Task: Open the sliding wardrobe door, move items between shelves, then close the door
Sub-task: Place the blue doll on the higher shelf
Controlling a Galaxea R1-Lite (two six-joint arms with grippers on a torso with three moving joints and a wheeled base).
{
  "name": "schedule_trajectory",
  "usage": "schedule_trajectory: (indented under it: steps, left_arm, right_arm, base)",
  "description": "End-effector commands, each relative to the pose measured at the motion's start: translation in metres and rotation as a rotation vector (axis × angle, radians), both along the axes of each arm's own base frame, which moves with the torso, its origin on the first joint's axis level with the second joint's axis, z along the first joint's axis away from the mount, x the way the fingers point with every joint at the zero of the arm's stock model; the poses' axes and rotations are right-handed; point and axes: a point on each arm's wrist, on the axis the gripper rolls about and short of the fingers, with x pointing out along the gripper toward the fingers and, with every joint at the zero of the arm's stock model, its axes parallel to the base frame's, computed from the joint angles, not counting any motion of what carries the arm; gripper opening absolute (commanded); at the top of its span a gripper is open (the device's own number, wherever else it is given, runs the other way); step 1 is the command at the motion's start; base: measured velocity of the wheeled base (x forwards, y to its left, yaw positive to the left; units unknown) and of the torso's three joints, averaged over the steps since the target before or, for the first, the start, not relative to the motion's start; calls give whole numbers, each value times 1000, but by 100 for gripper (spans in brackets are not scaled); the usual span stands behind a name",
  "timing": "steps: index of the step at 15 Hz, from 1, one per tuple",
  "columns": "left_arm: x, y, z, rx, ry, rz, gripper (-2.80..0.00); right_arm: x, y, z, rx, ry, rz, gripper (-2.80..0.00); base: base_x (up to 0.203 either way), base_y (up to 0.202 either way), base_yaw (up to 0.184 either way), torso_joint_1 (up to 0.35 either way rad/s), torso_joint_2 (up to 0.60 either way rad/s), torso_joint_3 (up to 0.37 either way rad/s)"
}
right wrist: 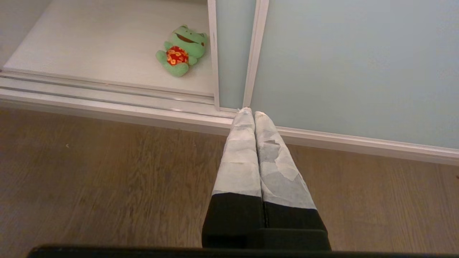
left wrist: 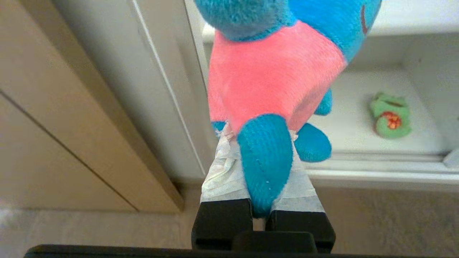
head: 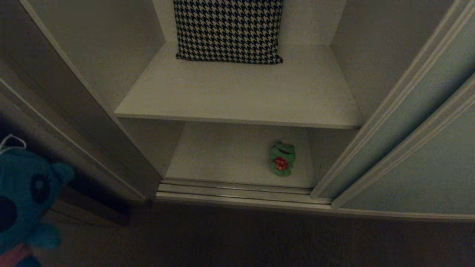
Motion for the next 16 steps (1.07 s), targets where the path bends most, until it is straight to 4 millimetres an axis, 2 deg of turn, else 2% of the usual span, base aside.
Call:
schedule_trajectory:
  steps: [1, 3, 5, 7, 9, 10, 11, 13, 16]
  left_arm:
    - [12, 0, 34, 2, 53, -8, -280]
    - [41, 0, 69, 4, 140, -27, -280]
    - [89, 0, 107, 5, 212, -39, -280]
    - [150, 0, 146, 3, 228, -47, -280]
    - [222, -1, 187, 4, 194, -59, -280]
    - [248, -2, 200, 4, 177, -64, -280]
    - [278, -3, 210, 3, 167, -69, -280]
    - [325, -7, 211, -1, 190, -84, -280]
    - [368, -17, 192, -44, 268, -115, -280]
  right_arm:
    - [0, 0, 0, 0, 1, 0, -280]
    - [0, 0, 0, -2, 1, 1, -280]
    - [0, 0, 0, 0, 1, 1, -280]
    - [0, 0, 0, 0, 1, -1, -280]
    - [0, 0, 0, -1, 2, 1, -280]
    - [0, 0, 0, 0, 3, 1, -280]
    - [0, 0, 0, 0, 2, 0, -280]
    - [0, 0, 0, 0, 1, 1, -280]
    - [0, 0, 0, 0, 1, -1, -280]
  base:
    - [0, 0, 0, 0, 0, 0]
    - [0, 0, 0, 0, 0, 0]
    - [0, 0, 0, 0, 0, 0]
    - [0, 0, 0, 0, 0, 0]
    - [0, 0, 0, 0, 0, 0]
    - [0, 0, 0, 0, 0, 0]
    - [0, 0, 0, 0, 0, 0]
    - [0, 0, 0, 0, 0, 0]
    - [0, 0, 0, 0, 0, 0]
